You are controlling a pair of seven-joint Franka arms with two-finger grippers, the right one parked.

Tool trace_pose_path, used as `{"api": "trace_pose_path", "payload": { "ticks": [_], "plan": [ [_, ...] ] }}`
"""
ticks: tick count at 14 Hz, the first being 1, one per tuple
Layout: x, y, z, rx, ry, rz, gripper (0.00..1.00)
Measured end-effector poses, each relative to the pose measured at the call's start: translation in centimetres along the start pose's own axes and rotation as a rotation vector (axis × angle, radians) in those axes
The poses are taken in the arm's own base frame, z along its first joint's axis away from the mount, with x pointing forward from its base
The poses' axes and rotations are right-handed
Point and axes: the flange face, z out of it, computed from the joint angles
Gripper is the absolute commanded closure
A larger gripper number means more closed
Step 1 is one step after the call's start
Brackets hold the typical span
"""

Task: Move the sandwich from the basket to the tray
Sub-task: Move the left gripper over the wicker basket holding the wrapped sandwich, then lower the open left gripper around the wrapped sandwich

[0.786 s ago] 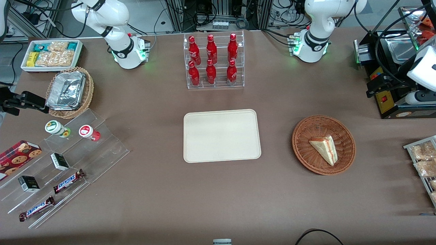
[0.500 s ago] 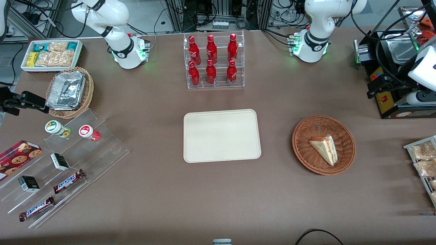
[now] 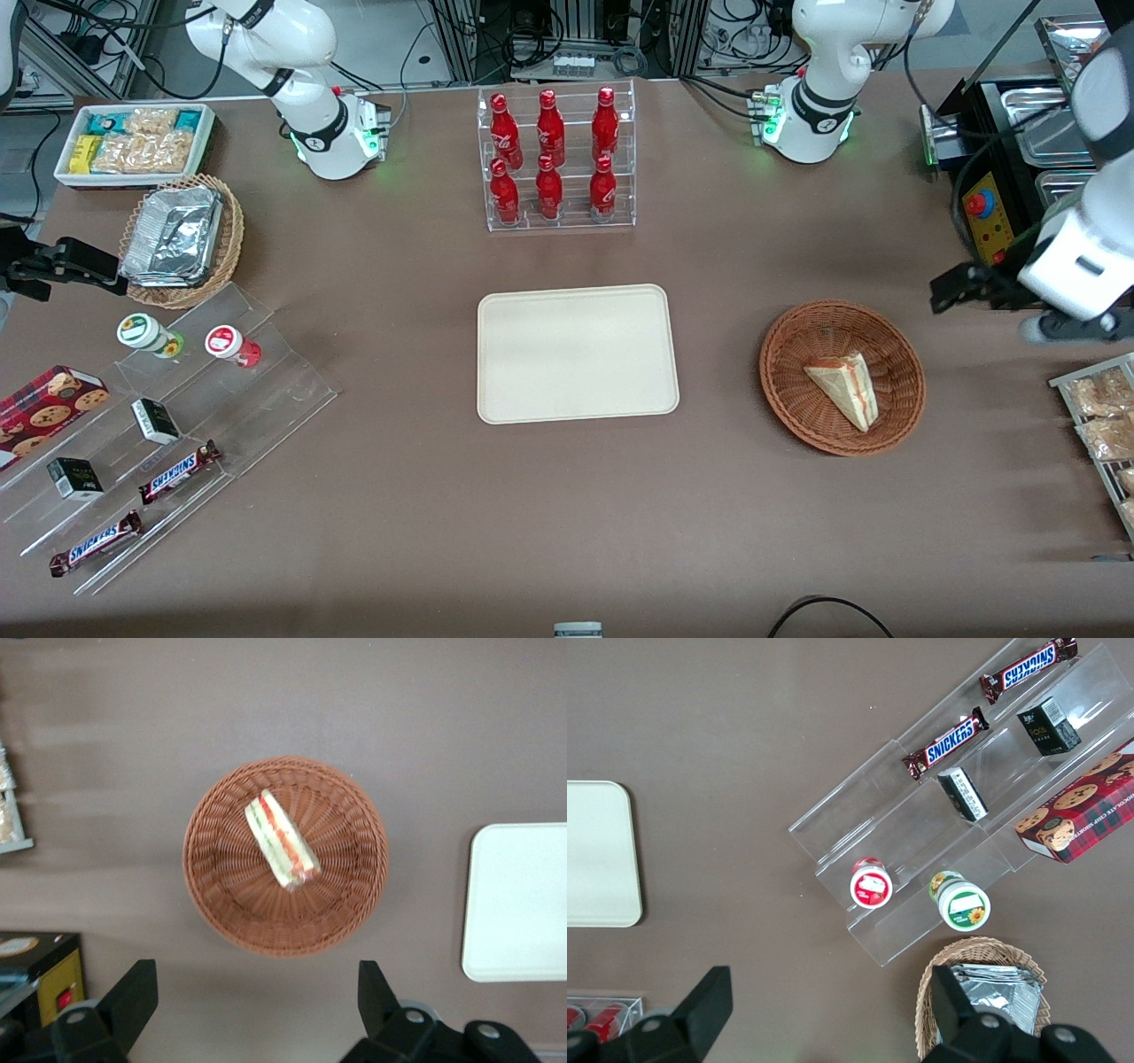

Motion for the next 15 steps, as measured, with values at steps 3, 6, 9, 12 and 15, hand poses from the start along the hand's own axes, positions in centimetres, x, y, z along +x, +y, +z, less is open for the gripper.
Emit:
{"api": "trace_pose_path", "payload": {
  "ticks": [3,6,9,12,15],
  "plan": [
    [0.9,0.6,5.5,-0.005,0.027,-0.079,0.00],
    [0.6,0.8,10.6,-0.009,0.039,-0.167,0.00],
    [-0.2,0.9,14.9,-0.018,0.064,-0.276,0.00],
    [-1.1,1.1,18.9,-0.027,0.073,-0.383,0.00],
    [-1.5,2.3,21.3,-0.035,0.071,-0.438,0.00]
  ]
}}
